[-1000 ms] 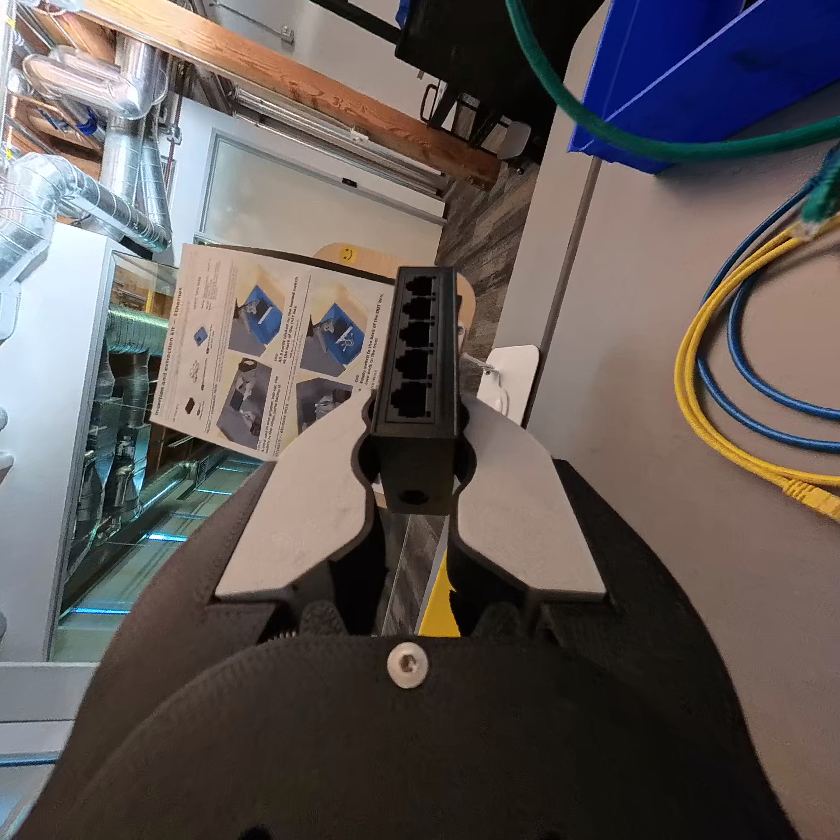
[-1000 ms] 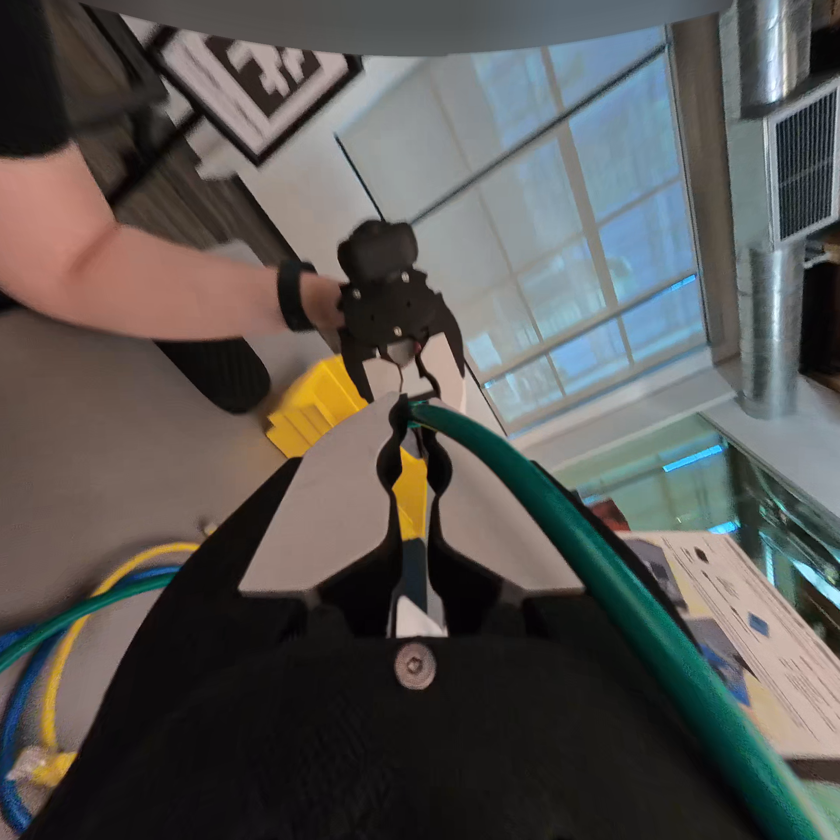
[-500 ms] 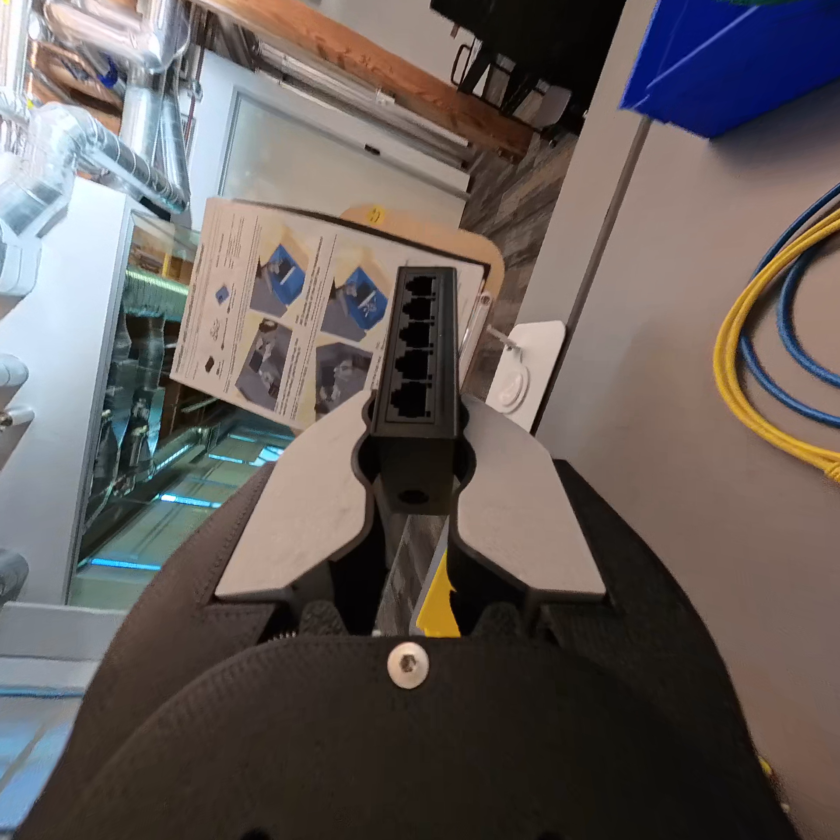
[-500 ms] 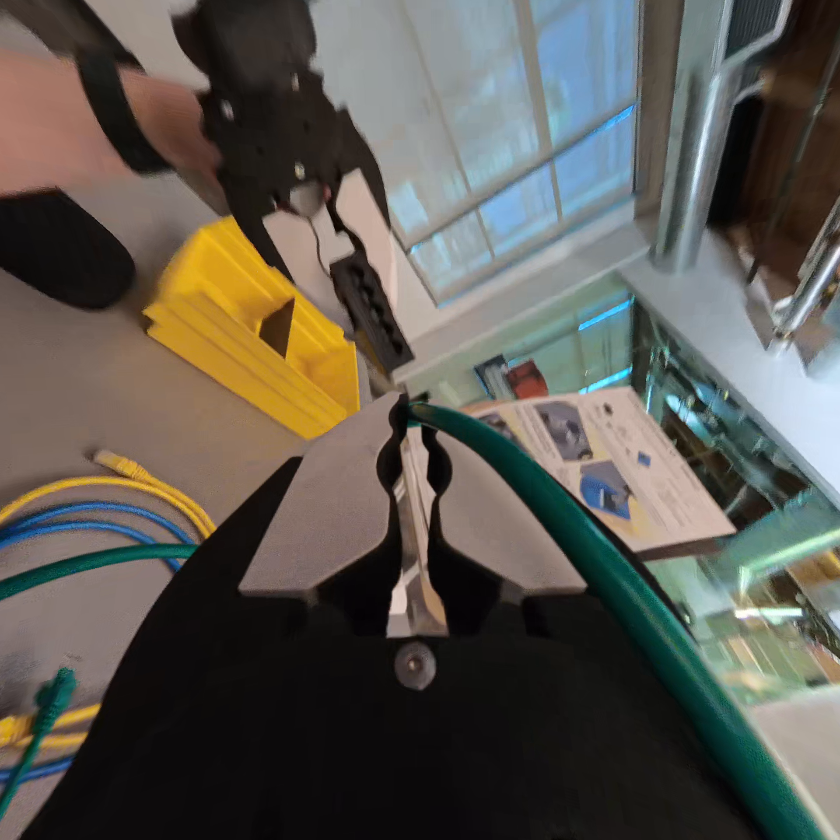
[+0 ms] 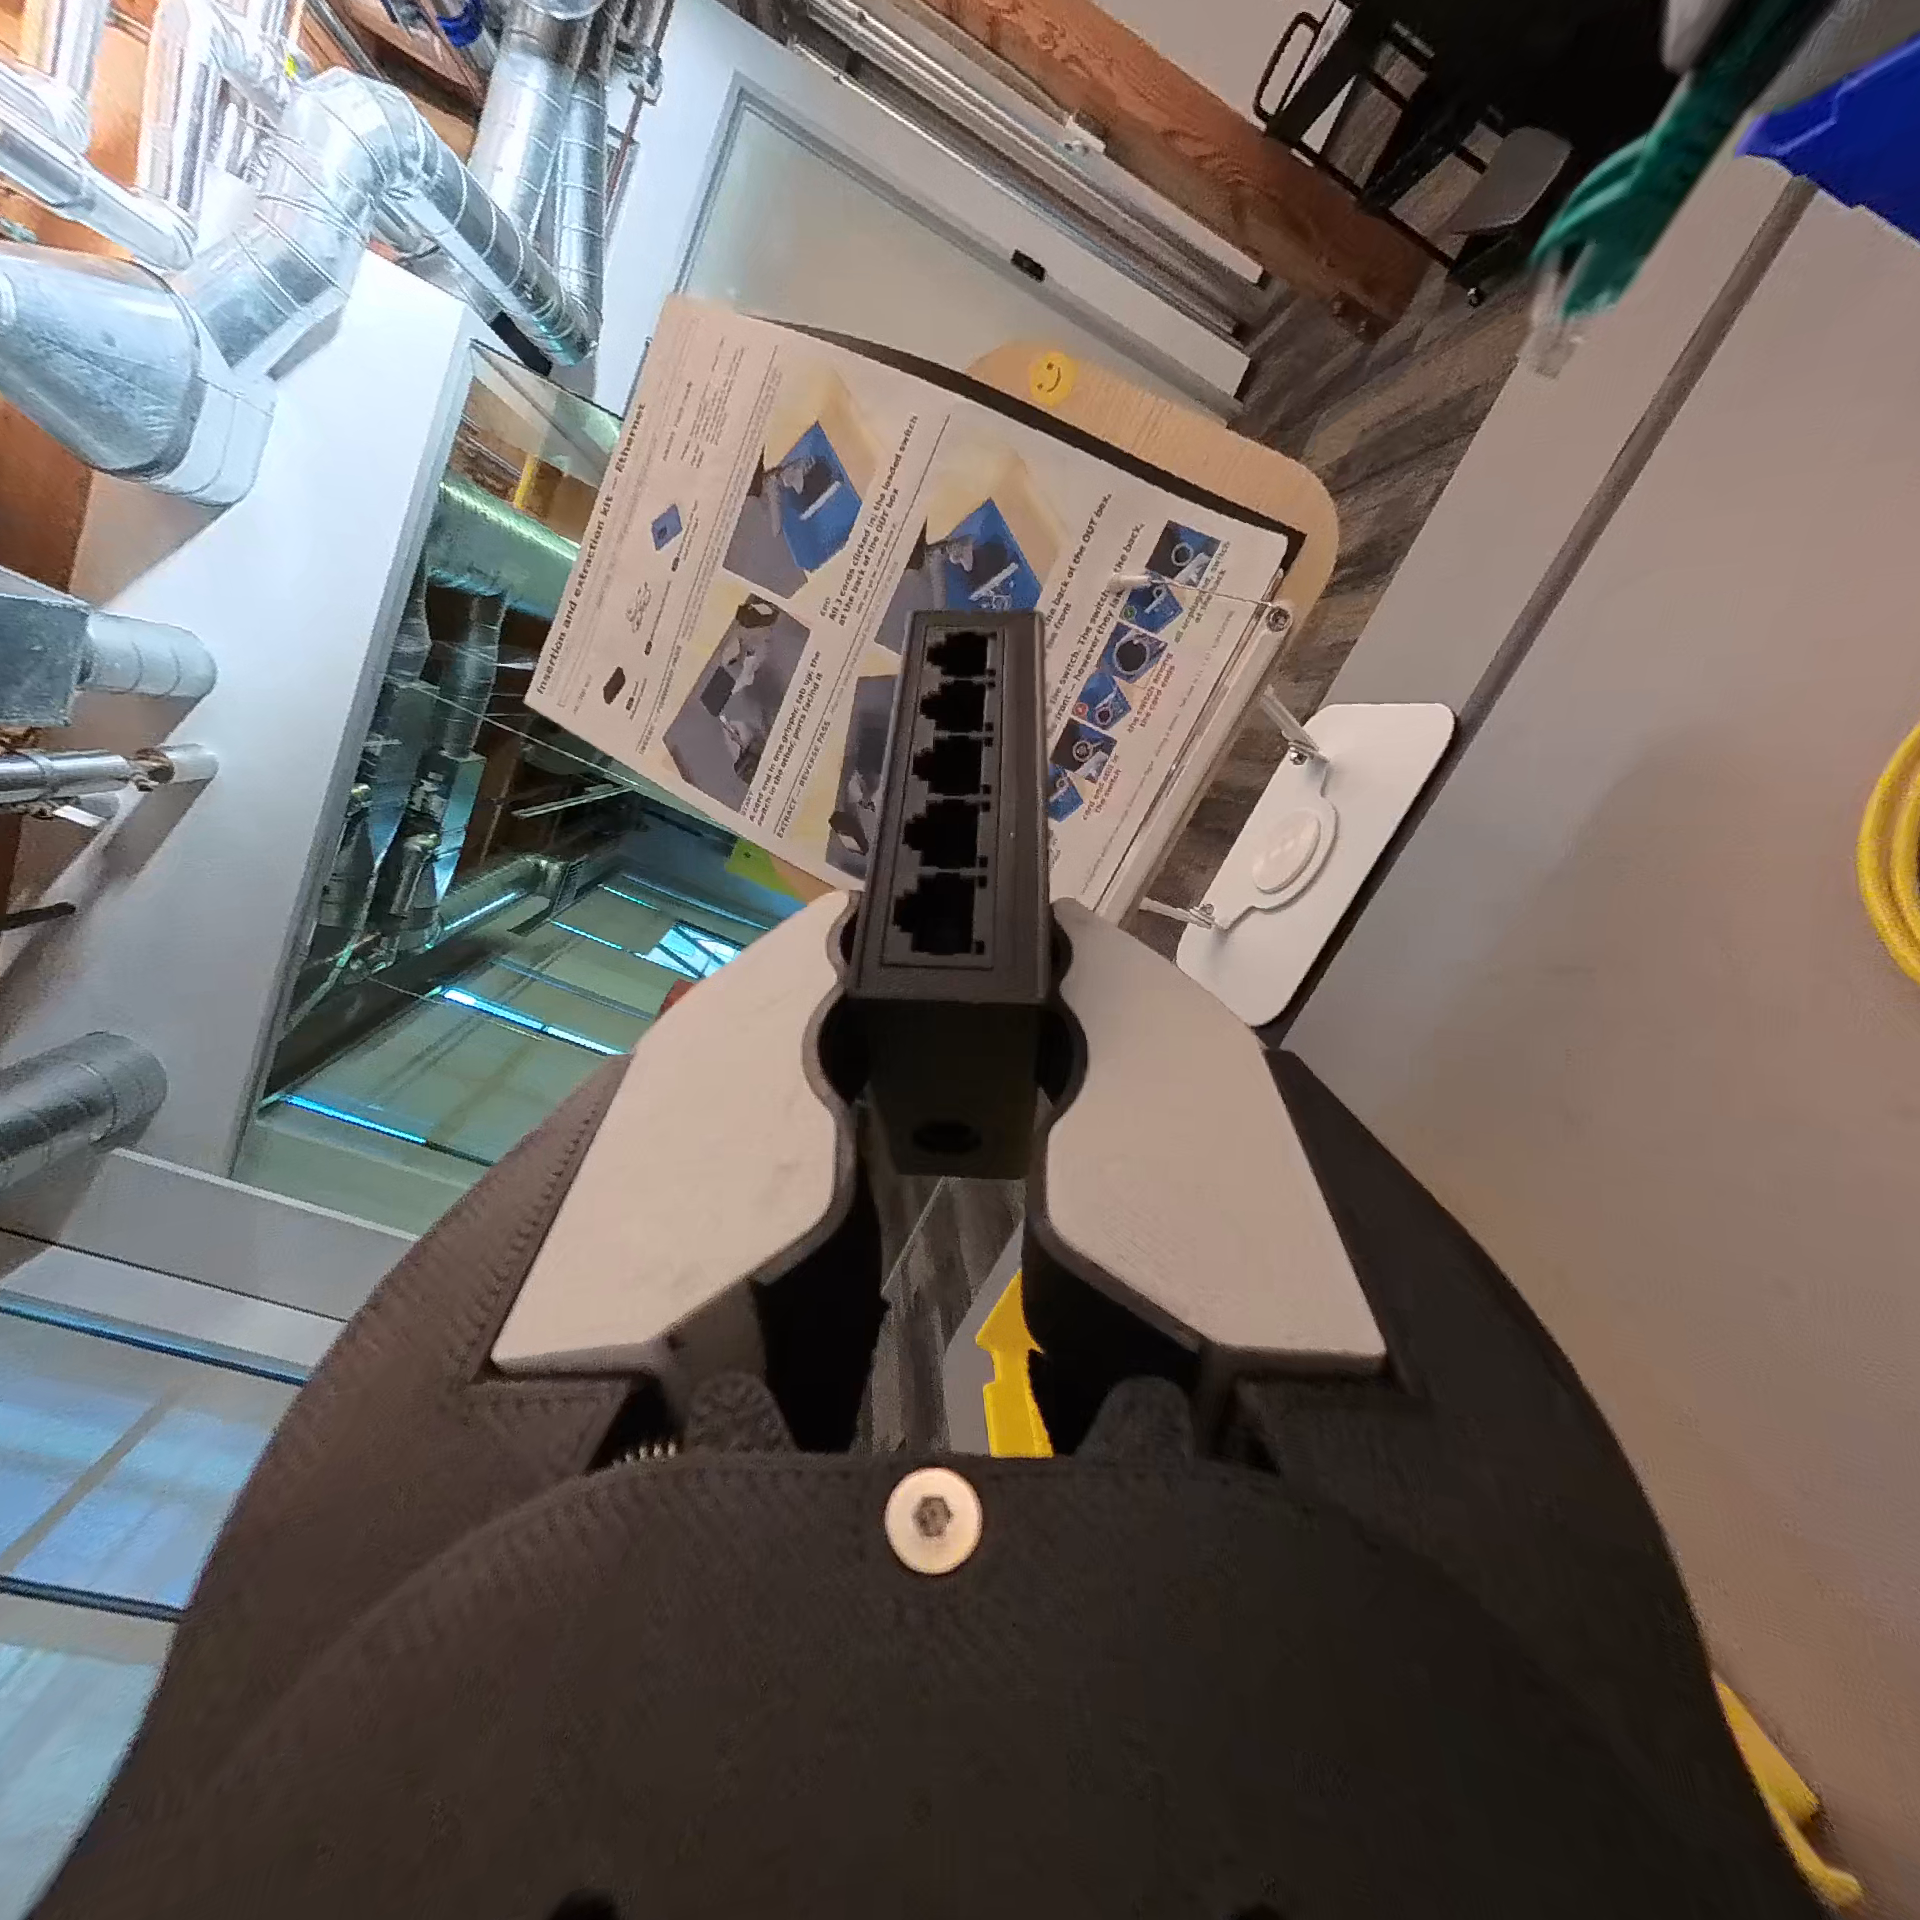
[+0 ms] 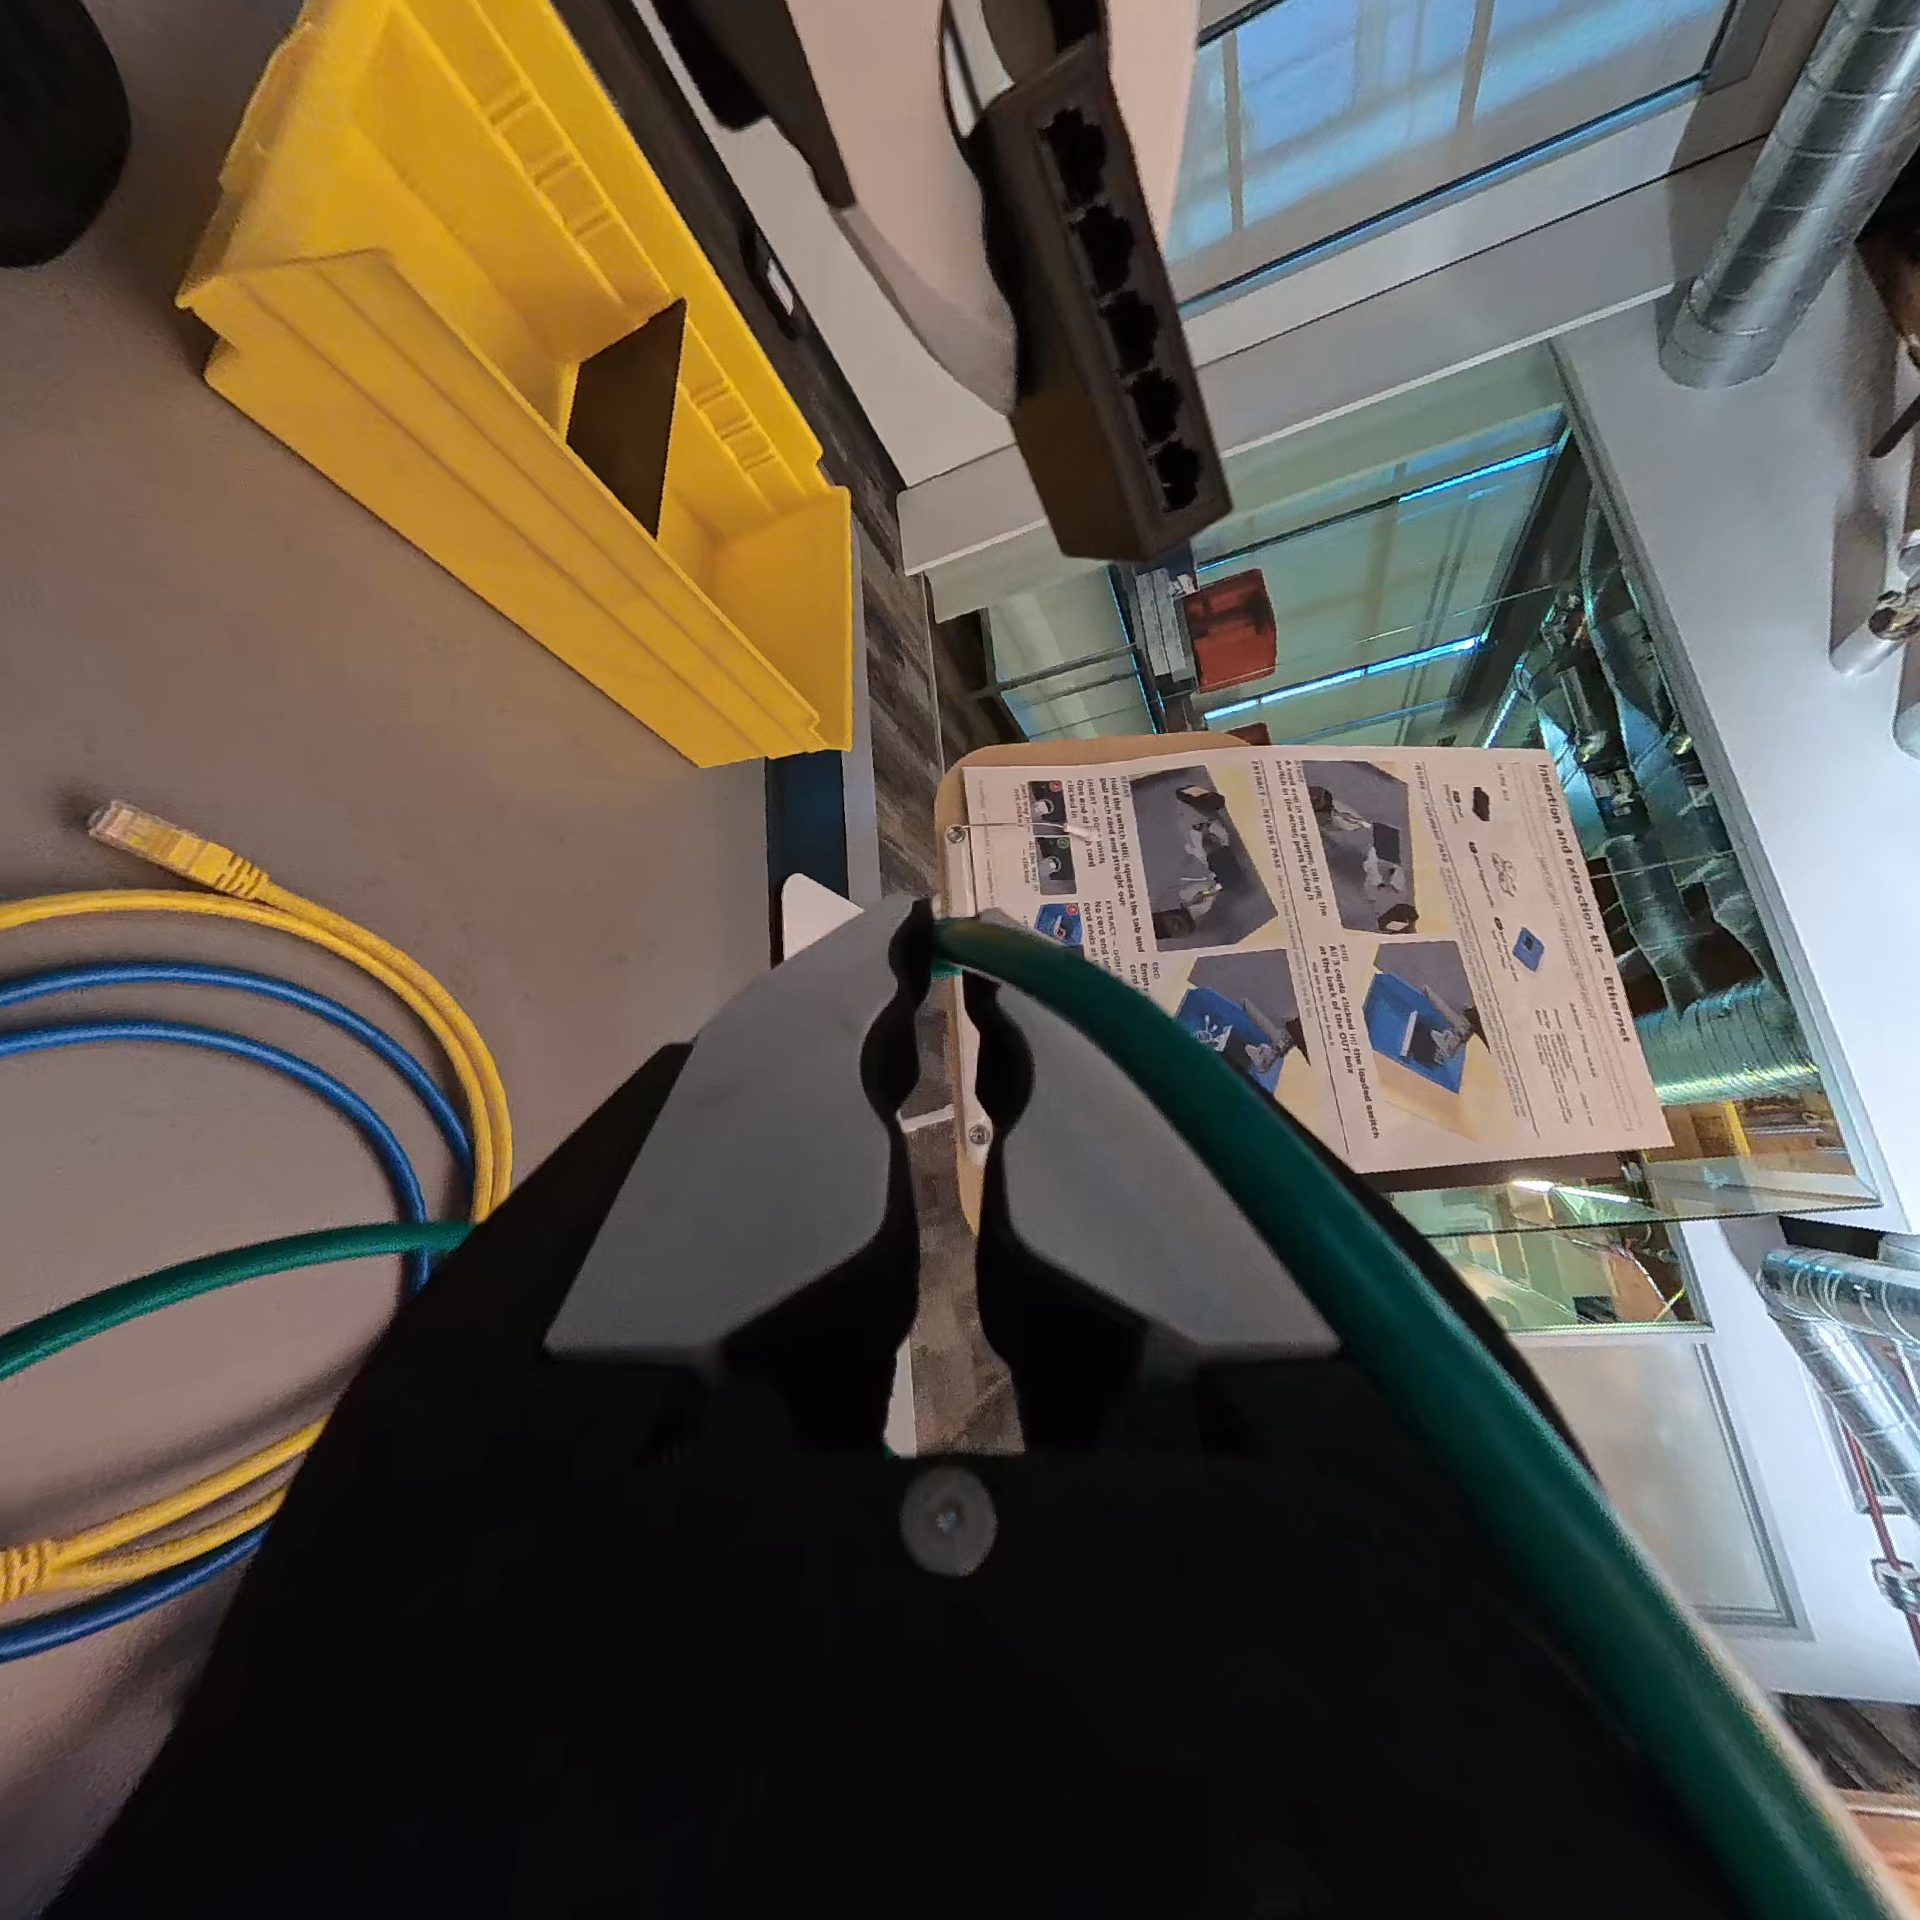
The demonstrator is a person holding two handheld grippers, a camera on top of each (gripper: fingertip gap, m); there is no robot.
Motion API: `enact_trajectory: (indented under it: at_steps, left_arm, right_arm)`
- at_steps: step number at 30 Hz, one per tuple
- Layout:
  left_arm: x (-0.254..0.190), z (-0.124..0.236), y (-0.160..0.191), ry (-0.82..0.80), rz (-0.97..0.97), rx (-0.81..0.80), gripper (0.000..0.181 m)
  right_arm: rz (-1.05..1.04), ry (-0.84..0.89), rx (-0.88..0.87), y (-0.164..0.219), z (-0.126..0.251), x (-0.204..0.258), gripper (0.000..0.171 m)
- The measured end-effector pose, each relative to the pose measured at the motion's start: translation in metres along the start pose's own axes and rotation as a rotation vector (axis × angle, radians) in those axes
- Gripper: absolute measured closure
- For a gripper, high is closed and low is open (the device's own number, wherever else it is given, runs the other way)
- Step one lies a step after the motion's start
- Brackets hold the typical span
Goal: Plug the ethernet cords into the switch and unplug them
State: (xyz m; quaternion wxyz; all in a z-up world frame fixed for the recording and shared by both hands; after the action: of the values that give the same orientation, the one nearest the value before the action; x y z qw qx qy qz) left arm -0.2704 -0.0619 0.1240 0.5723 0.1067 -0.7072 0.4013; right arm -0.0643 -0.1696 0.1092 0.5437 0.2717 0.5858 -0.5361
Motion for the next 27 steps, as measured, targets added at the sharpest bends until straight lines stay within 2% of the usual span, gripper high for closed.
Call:
enact_trajectory:
  at_steps: [21, 27]
  left_arm:
    - [-0.006, -0.006, -0.002, 0.034, 0.0, -0.018, 0.153]
    - [-0.025, -0.026, -0.006, 0.123, 0.004, -0.076, 0.153]
  right_arm:
    - [0.034, -0.029, 0.033, -0.002, -0.006, 0.006, 0.165]
    - [0.023, -0.038, -0.025, -0.012, 0.001, 0.005, 0.165]
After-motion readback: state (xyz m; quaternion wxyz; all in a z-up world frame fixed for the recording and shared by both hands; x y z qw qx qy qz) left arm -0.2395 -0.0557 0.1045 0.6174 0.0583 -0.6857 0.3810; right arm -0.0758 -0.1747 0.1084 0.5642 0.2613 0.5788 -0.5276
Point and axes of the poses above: each gripper's, where its closed fingertips meet, z back along the fingers, y out of its underside, x = y × z across the jaws, the point moved 10 cm from there along z, back along the fingers
